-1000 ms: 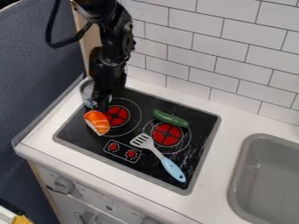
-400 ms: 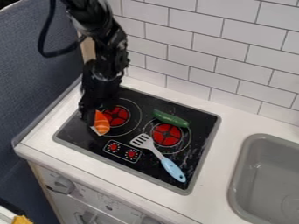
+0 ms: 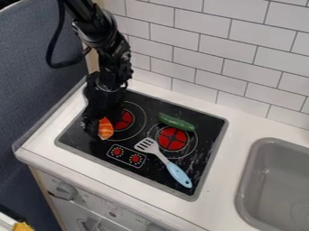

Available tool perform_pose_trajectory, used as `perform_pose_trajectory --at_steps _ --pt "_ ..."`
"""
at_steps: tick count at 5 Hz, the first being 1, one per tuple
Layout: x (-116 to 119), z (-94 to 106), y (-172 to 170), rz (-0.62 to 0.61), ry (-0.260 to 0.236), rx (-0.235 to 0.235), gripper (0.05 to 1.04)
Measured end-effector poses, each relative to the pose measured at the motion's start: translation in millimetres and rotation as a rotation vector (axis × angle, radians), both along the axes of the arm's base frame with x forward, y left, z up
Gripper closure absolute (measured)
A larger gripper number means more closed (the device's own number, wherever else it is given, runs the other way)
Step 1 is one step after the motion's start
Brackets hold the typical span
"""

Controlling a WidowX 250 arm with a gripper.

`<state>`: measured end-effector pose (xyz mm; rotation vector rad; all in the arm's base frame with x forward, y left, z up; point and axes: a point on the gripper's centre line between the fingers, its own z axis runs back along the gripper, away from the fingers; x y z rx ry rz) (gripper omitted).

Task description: Put the sashimi to top of the stove

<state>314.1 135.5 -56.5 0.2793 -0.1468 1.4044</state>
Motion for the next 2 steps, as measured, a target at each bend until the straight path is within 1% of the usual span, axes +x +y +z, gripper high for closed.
perform_pose_trajectory --at_steps 1,2 --pt "2.6 -2.7 -6.6 -0.010 -0.028 -0.057 0.426" --pt "1.7 7.4 -5.8 0.012 -0.067 -0.098 0.507"
